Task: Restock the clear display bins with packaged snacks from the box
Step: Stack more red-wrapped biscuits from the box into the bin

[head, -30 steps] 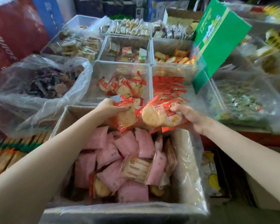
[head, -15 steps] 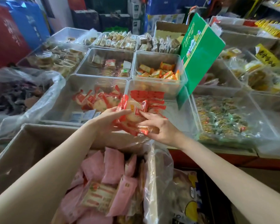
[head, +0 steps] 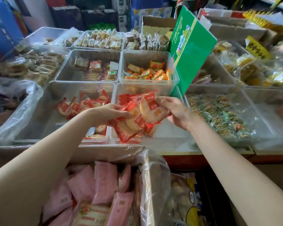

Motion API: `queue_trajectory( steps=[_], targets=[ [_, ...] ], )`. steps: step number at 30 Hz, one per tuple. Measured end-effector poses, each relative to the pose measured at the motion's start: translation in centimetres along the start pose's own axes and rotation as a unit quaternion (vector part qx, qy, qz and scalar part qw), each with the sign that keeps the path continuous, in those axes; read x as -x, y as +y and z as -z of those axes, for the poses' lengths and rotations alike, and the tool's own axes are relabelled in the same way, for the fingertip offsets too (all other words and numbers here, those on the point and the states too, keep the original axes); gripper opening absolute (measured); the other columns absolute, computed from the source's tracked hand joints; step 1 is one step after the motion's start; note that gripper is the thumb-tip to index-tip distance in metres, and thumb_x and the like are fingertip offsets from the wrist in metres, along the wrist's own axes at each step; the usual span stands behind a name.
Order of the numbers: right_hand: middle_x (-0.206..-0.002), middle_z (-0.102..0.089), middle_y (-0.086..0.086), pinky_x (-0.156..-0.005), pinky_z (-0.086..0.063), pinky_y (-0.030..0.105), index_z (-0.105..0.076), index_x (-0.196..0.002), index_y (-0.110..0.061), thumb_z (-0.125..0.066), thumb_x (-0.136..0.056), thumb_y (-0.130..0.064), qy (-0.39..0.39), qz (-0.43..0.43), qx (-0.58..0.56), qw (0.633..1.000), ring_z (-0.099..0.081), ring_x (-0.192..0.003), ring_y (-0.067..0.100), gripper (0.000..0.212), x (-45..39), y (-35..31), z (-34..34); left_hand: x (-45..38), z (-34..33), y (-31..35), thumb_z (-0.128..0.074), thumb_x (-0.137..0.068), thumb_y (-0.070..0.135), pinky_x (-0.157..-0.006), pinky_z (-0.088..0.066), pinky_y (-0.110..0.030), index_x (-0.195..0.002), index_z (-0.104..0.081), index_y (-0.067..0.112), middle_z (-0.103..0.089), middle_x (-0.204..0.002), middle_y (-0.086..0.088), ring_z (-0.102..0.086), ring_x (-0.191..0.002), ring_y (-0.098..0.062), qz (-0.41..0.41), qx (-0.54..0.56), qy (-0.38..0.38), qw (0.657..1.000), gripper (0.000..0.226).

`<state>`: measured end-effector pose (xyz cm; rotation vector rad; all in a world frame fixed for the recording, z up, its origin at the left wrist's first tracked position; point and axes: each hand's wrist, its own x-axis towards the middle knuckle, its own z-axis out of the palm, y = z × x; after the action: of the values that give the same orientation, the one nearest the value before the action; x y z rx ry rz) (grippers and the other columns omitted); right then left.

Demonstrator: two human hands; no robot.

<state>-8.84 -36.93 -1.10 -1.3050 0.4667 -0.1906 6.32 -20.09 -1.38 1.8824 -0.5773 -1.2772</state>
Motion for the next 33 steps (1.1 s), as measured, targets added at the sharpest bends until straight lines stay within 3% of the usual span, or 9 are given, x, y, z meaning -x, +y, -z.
queue_trajectory(
  steps=[4, 7, 9, 12, 16, 20, 24, 29, 33],
  targets=[
    [-0.105, -0.066, 0.010, -0.094, -0.046, 0.036, -0.056, -0.115, -0.003, -0.063, -0.075, -0.038, -0.020, -0.065, 0.056, 0.996, -0.061, -0.098, 0.022, 0.054, -0.8, 0.9, -0.1, -1.0, -0.2, 1.6, -0.060, -0.087, 0.031, -0.075, -0.045, -0.025, -0.089, -0.063, 0.012, -0.066, -0.076, -0.001, -0.058, -0.067, -0.012, 0.007, -0.012, -0.045, 0.999, 0.019],
    [-0.095, -0.066, 0.009, -0.071, -0.052, 0.027, -0.054, -0.113, 0.000, -0.068, -0.064, -0.046, 0.016, -0.063, 0.036, 0.997, -0.063, -0.083, 0.019, 0.068, -1.0, 1.8, -0.4, -2.3, -0.4, 1.6, -0.047, -0.088, 0.051, -0.085, -0.045, -0.030, -0.101, -0.055, 0.011, -0.062, -0.087, -0.006, -0.057, -0.079, -0.017, 0.042, 0.076, -0.079, 0.993, 0.043],
    [-0.087, -0.066, 0.007, -0.056, -0.052, 0.023, -0.056, -0.109, -0.002, -0.065, -0.078, -0.037, 0.058, -0.057, -0.002, 0.997, -0.063, -0.073, 0.017, 0.048, -1.0, 2.1, 0.0, -2.8, -0.5, 1.4, -0.035, -0.087, 0.062, -0.087, -0.045, -0.029, -0.106, -0.056, 0.011, -0.063, -0.092, -0.006, -0.056, -0.086, -0.017, 0.065, 0.119, -0.129, 0.982, 0.058],
    [-0.082, -0.067, 0.008, -0.049, -0.053, 0.025, -0.060, -0.105, -0.004, -0.059, -0.089, -0.030, 0.124, -0.082, -0.112, 0.983, -0.065, -0.064, 0.017, 0.031, -1.0, 2.5, 1.3, -2.8, -0.9, 1.0, -0.053, -0.080, 0.047, -0.073, -0.051, -0.024, -0.106, -0.060, 0.013, -0.062, -0.094, -0.006, -0.057, -0.078, -0.014, 0.042, 0.127, -0.157, 0.978, 0.044],
    [-0.084, -0.063, 0.011, -0.044, -0.052, 0.022, -0.060, -0.110, -0.008, -0.056, -0.086, -0.042, 0.177, -0.098, -0.274, 0.940, -0.060, -0.064, 0.016, 0.042, -1.0, 2.4, 3.2, -3.2, -0.6, 0.9, -0.064, -0.086, 0.017, -0.080, -0.051, -0.029, -0.117, -0.056, 0.015, -0.064, -0.107, -0.007, -0.063, -0.087, -0.016, -0.003, 0.119, -0.104, 0.987, 0.032],
    [-0.097, -0.066, 0.011, -0.054, -0.055, 0.022, -0.055, -0.125, -0.011, -0.058, -0.085, -0.040, 0.161, -0.073, -0.275, 0.945, -0.063, -0.077, 0.017, 0.049, -1.4, 2.0, 4.1, -4.5, -0.5, 1.5, -0.066, -0.082, 0.004, -0.076, -0.056, -0.029, -0.130, -0.050, 0.014, -0.061, -0.118, -0.011, -0.064, -0.098, -0.021, -0.094, 0.087, 0.078, 0.989, 0.052],
    [-0.096, -0.069, 0.013, -0.088, -0.054, 0.037, -0.068, -0.108, -0.009, -0.063, -0.084, -0.035, 0.131, -0.050, -0.341, 0.929, -0.067, -0.085, 0.023, 0.035, -1.9, 2.1, 3.6, -5.4, -2.2, 1.8, -0.073, -0.072, -0.001, -0.082, -0.048, -0.033, -0.120, -0.058, 0.009, -0.058, -0.112, -0.005, -0.057, -0.102, -0.024, -0.325, -0.173, 0.306, 0.878, 0.051],
    [-0.127, -0.056, 0.015, -0.103, -0.034, 0.058, -0.053, -0.127, -0.012, -0.037, -0.091, -0.064, -0.019, -0.029, -0.373, 0.927, -0.051, -0.120, 0.036, 0.066, -2.1, 2.7, 2.6, -5.4, -4.6, 0.9, -0.059, -0.072, 0.010, -0.084, -0.047, -0.045, -0.112, -0.051, 0.016, -0.048, -0.117, -0.006, -0.042, -0.107, -0.026, -0.513, -0.425, 0.304, 0.681, 0.042],
    [-0.116, -0.063, 0.008, -0.090, -0.045, 0.048, -0.051, -0.124, -0.018, -0.025, -0.092, -0.065, -0.055, -0.009, -0.382, 0.922, -0.057, -0.113, 0.028, 0.063, -2.1, 2.9, 2.9, -6.2, -4.3, -0.5, -0.075, -0.066, 0.004, -0.096, -0.042, -0.049, -0.113, -0.045, 0.019, -0.042, -0.130, -0.019, -0.039, -0.122, -0.037, -0.511, -0.477, 0.258, 0.667, 0.058]
  ],
)
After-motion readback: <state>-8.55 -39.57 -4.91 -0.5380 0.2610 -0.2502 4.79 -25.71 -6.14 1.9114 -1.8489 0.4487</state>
